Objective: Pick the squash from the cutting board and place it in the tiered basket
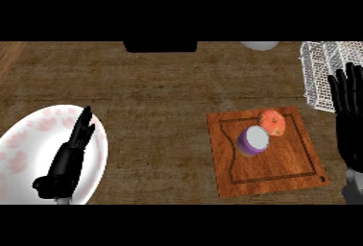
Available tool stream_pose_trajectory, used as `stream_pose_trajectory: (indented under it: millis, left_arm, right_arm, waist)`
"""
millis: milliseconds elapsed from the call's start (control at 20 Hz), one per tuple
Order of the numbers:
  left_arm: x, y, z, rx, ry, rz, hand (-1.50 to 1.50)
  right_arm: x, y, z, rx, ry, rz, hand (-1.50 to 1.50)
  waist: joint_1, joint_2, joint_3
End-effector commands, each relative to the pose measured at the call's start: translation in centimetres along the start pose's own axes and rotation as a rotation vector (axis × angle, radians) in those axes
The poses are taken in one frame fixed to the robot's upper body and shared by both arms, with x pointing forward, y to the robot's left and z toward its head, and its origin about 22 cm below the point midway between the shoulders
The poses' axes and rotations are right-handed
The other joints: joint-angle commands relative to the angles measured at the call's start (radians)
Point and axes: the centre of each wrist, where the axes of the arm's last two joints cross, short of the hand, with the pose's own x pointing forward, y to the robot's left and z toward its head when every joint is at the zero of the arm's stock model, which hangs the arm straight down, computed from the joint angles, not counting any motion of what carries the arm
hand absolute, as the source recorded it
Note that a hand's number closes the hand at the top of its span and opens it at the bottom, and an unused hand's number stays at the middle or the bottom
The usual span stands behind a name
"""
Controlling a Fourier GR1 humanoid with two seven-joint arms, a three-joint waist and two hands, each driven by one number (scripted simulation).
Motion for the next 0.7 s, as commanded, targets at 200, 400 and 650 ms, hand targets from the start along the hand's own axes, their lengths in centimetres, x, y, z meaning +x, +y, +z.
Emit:
stream_pose_trajectory:
  millis: [200, 400, 650]
  left_arm:
    - [-2.4, 3.2, 1.0, 0.034, 0.241, -0.026, 0.00]
    - [-3.6, 4.2, 1.9, 0.040, 0.384, -0.007, 0.00]
    - [-2.7, 7.5, 0.5, 0.053, 0.385, -0.030, 0.00]
  right_arm:
    - [-6.8, 3.1, 4.6, 0.135, 0.332, -0.561, 1.50]
    - [-7.8, 3.7, 5.0, 0.032, 0.172, -0.824, -1.50]
    - [-9.5, -6.0, 6.9, 0.131, 0.439, -0.122, -1.50]
  waist:
    - [0.085, 0.035, 0.029]
    - [0.044, 0.009, 0.022]
    - [0.051, 0.004, 0.007]
